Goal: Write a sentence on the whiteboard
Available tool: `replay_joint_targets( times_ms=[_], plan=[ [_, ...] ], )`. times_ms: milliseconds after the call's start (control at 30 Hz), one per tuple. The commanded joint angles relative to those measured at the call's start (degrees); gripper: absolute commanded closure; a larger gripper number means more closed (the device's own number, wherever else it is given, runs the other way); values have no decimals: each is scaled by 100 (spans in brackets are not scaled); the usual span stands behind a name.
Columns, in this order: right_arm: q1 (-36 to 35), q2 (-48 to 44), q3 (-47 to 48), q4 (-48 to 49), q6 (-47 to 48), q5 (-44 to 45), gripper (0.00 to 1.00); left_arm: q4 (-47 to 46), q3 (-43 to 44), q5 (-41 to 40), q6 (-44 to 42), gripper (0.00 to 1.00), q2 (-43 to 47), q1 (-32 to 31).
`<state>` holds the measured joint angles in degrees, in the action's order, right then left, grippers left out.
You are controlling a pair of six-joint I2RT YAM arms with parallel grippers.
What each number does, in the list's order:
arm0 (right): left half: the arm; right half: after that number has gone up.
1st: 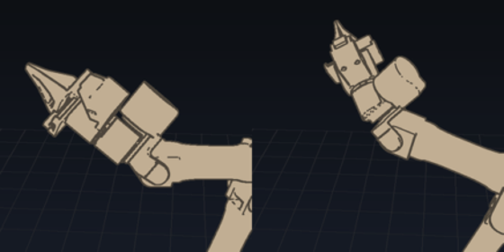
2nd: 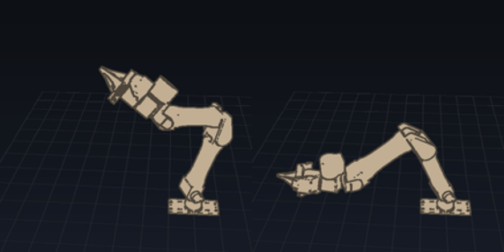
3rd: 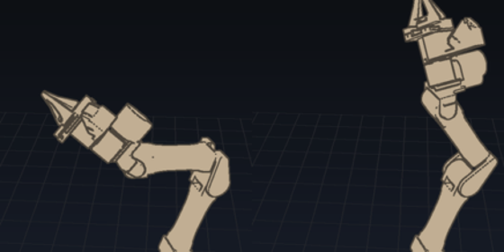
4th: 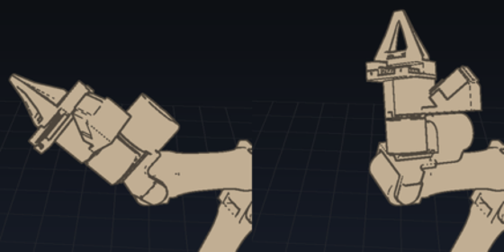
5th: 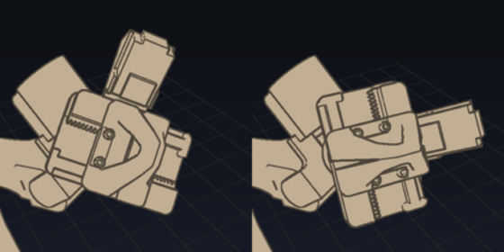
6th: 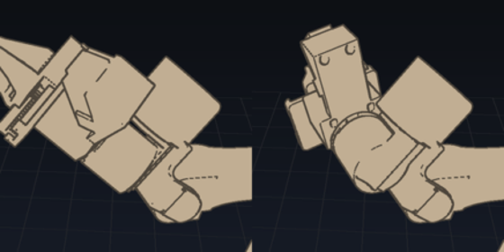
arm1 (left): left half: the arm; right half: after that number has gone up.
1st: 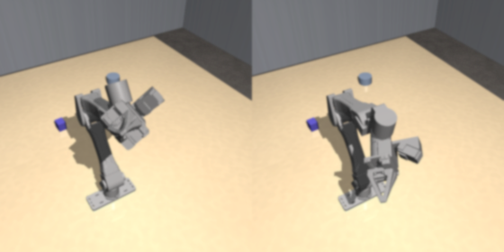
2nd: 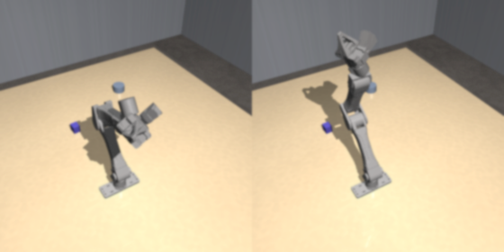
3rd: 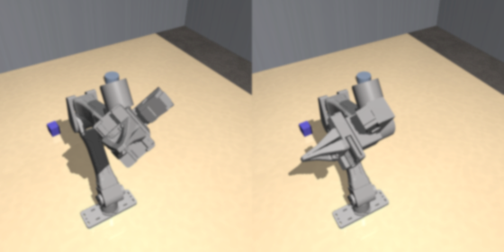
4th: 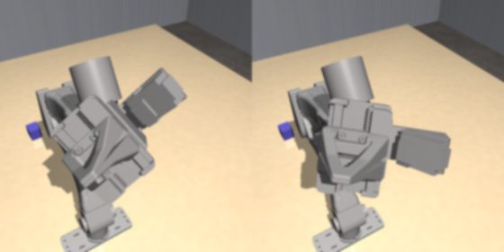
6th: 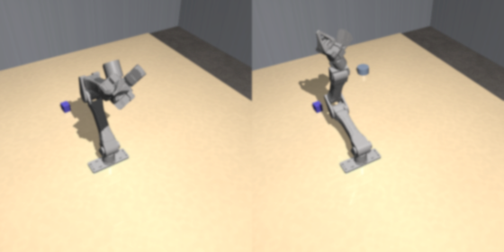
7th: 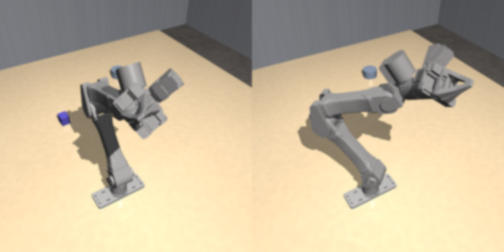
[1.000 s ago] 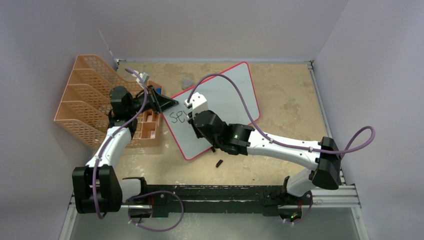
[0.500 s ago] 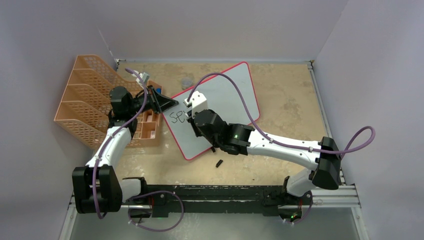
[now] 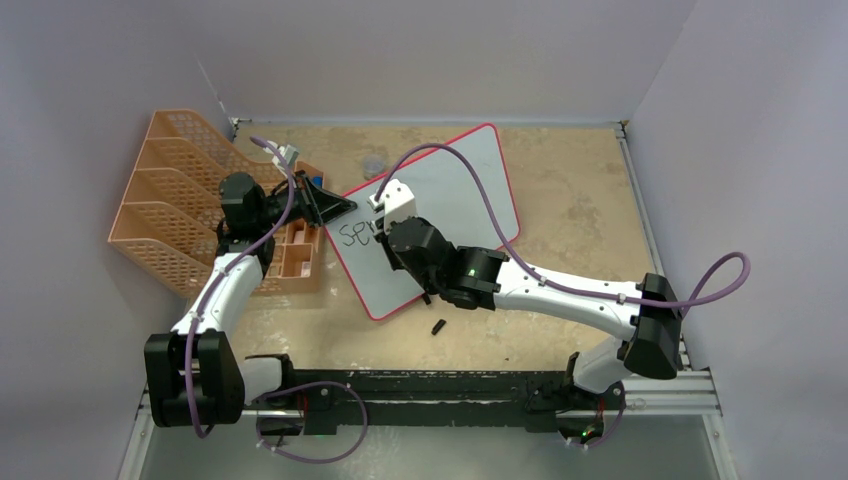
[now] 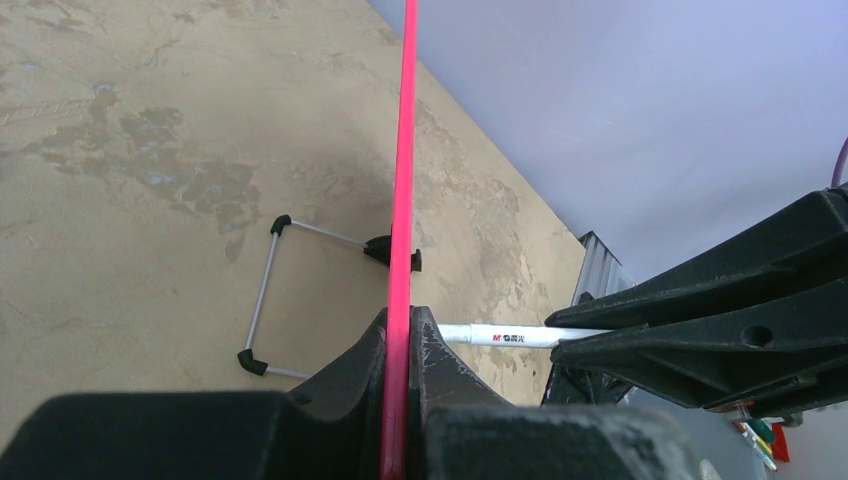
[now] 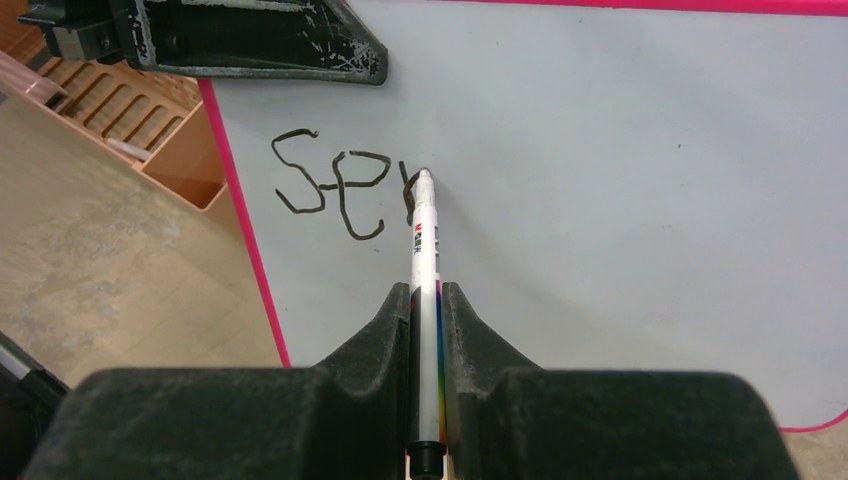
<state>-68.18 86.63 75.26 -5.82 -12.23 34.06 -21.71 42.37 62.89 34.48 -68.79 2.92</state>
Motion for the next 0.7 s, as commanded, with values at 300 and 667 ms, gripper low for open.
replay_joint_targets(
  times_ms=[300, 667],
  plan=[
    [83, -49, 237, 62, -61, 296, 100, -26, 28, 206, -159, 100, 21, -82],
    [94, -408, 129, 133, -52, 101, 100, -28, 26, 192, -158, 100, -5, -83]
  ],
)
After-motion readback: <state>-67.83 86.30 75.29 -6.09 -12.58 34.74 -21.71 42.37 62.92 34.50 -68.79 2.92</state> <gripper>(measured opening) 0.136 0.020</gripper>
